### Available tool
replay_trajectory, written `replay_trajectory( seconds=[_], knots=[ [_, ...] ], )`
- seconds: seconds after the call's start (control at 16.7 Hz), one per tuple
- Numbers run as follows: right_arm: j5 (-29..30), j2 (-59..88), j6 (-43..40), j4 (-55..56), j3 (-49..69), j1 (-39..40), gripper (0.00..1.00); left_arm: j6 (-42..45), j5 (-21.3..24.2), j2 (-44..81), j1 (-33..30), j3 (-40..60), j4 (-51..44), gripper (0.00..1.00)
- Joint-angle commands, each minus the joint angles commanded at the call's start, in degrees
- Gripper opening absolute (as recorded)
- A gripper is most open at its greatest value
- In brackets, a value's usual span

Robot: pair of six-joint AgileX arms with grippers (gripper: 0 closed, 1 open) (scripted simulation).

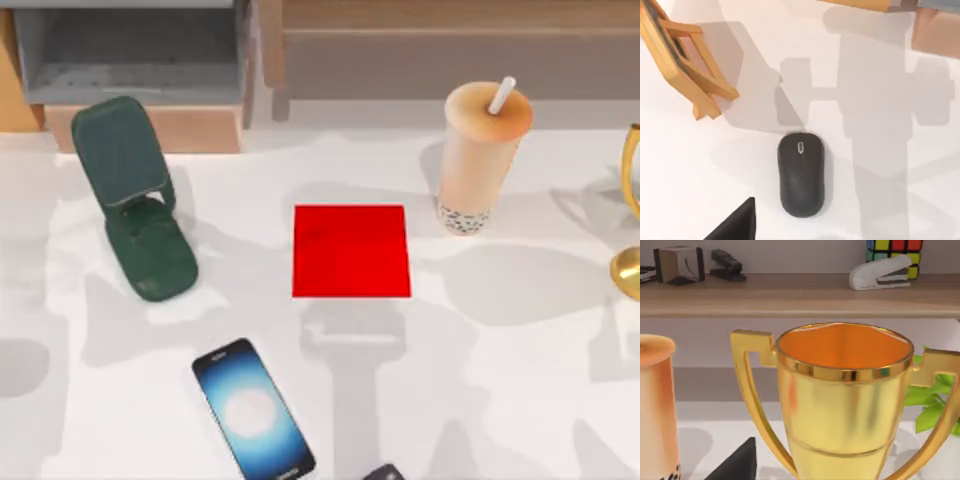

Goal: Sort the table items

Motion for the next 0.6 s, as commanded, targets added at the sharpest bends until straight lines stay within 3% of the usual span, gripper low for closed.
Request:
replay_trajectory(
  seconds=[0.3, 0.6],
  knots=[
    [0.0, 0.0, 0.0, 0.0, 0.0, 0.0, 1.0, 0.23, 0.16, 23.37, 2.27, 16.91, -14.48, 1.0],
    [0.0, 0.0, 0.0, 0.0, 0.0, 0.0, 1.0, 0.31, 0.14, 36.16, 3.56, 25.71, -22.26, 1.0]
  ],
)
